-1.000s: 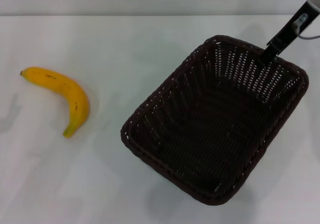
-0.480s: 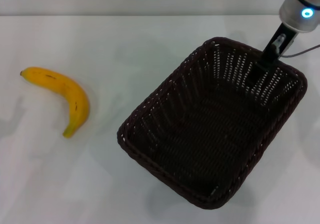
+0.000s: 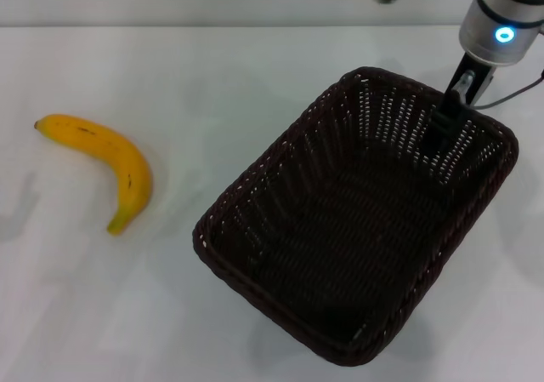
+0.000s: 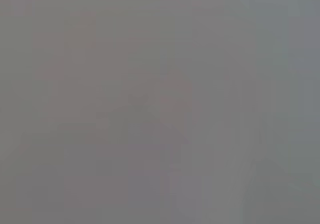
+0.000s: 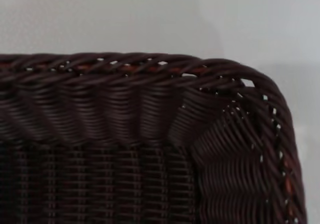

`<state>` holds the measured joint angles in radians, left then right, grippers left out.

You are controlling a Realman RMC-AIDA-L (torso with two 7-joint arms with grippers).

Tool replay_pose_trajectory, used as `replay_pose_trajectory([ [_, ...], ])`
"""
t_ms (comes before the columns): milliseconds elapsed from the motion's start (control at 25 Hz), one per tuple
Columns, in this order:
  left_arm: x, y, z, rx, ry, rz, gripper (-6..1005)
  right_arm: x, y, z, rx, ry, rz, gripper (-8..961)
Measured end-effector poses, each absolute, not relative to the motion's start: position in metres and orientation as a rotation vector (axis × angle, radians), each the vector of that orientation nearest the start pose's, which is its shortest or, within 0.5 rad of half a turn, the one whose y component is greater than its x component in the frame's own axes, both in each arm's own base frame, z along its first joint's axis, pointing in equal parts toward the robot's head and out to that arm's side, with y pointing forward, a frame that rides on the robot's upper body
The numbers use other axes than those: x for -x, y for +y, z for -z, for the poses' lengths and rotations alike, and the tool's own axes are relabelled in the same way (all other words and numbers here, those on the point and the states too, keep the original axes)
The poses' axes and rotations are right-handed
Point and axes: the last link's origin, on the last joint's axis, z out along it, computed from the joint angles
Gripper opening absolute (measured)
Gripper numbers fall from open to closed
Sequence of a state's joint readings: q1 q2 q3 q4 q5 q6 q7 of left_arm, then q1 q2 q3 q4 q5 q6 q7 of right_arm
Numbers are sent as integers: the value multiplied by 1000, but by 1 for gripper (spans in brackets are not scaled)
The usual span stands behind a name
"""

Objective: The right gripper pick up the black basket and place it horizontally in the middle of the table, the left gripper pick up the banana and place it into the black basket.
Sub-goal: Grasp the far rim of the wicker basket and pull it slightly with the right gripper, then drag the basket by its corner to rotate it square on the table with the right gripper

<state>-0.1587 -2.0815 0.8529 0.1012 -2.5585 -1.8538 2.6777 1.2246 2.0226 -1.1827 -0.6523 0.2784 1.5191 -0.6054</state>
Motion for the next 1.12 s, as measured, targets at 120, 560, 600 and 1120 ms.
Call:
replay_pose_trajectory([
  [120, 348, 205, -64, 1347, -293, 1088, 878, -118, 432, 11, 2541, 828, 895, 520],
  [560, 350, 200, -69, 1328, -276, 1079, 878, -111, 433, 9, 2502, 890, 851, 256],
  [600, 350, 200, -69, 1328, -270, 1074, 878, -109, 435, 8, 2489, 898, 842, 222],
  [1120, 359, 199, -81, 1236, -237, 978, 878, -126, 436, -44, 2231, 1368, 670, 155],
])
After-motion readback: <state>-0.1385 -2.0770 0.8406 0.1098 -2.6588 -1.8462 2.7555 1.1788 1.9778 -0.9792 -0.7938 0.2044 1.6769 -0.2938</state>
